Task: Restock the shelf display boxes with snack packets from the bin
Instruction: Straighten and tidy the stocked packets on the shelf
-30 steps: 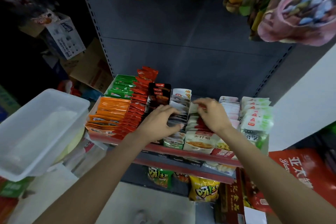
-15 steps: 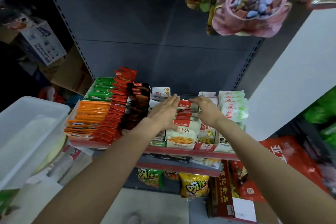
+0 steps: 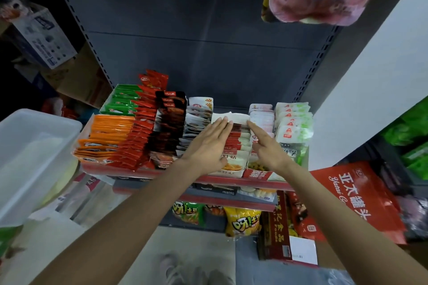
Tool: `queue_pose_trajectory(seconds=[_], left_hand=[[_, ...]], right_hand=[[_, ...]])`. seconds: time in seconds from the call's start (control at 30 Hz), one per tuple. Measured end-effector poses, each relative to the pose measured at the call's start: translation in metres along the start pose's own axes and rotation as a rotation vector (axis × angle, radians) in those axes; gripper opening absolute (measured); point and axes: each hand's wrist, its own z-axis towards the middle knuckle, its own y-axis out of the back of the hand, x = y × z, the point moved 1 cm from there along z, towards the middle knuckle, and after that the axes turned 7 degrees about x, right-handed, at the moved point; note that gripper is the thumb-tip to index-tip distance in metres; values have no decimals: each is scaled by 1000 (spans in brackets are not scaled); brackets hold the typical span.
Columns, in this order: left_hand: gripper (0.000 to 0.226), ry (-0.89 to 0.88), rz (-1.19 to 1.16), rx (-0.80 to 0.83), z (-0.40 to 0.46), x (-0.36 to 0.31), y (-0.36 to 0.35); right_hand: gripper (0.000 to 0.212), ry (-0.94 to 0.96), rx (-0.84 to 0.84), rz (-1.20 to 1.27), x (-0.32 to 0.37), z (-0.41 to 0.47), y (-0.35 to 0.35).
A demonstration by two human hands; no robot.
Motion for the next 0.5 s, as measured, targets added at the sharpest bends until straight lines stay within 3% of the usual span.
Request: queue_pose_trajectory(seconds=[0.17, 0.3, 0.37, 0.5], left_hand=[[99, 3, 69, 71, 11, 8, 8], [88, -62, 20, -45, -7, 2, 2], [79, -79, 14, -94, -17, -1, -5], [76, -44, -7, -22, -13, 0, -3]], right_hand=[[84, 33, 25, -41, -1, -2, -13], [99, 107, 20, -69, -4, -4, -25], [102, 137, 23, -79, -9, -4, -33], [101, 132, 7, -38, -9, -1, -36]])
